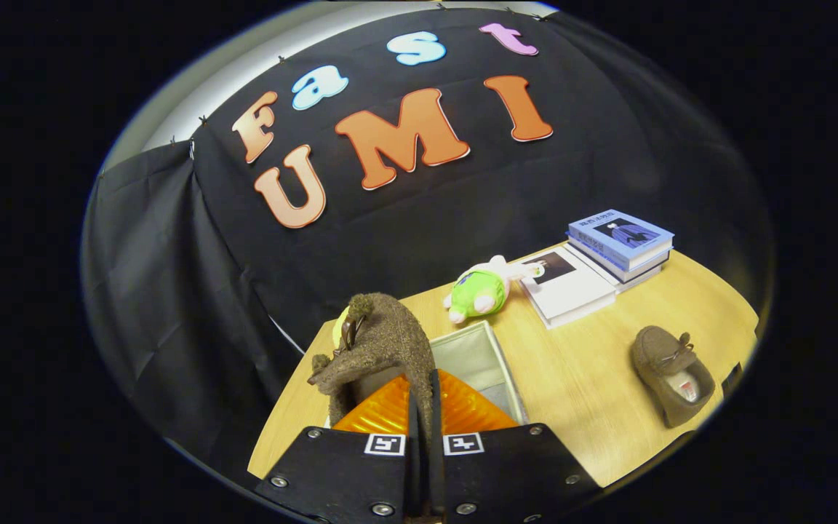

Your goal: Open the storage box then place both shoes into the box .Put the left shoe in first, then the right shoe, with the right side of both shoes facing outward in a uniform manner.

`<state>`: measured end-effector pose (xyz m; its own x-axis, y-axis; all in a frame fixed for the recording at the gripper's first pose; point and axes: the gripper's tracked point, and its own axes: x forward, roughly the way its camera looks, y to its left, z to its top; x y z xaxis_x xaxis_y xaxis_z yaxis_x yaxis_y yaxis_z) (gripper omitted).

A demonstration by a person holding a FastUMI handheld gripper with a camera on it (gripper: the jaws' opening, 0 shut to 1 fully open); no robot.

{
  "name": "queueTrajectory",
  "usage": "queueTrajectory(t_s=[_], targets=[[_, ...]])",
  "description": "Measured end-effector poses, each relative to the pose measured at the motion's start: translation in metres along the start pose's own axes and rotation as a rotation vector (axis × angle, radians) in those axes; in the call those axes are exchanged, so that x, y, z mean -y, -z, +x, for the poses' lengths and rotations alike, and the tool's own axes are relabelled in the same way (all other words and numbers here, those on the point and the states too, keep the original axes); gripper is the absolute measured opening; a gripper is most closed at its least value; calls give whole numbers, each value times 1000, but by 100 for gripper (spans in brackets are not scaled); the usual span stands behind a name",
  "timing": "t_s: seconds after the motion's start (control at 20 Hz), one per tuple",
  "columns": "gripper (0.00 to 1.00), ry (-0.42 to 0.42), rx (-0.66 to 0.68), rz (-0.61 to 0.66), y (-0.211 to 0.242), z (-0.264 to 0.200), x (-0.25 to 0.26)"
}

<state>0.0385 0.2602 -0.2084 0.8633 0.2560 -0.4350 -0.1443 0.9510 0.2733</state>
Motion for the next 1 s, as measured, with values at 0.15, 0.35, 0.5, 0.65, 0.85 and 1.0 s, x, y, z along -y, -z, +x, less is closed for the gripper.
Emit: queueTrajectory(t_s=[0.15, 0.35, 0.5, 0.65, 0.85, 1.0], targets=[[5, 13, -32, 6, 21, 11, -9], [5, 42, -57, -34, 38, 23, -17], [8, 42, -68, -61, 45, 23, -25], [24, -9, -83, -70, 48, 17, -40], [78, -20, -51, -130, 37, 7, -41], [98, -26, -38, -151, 32, -2, -31]])
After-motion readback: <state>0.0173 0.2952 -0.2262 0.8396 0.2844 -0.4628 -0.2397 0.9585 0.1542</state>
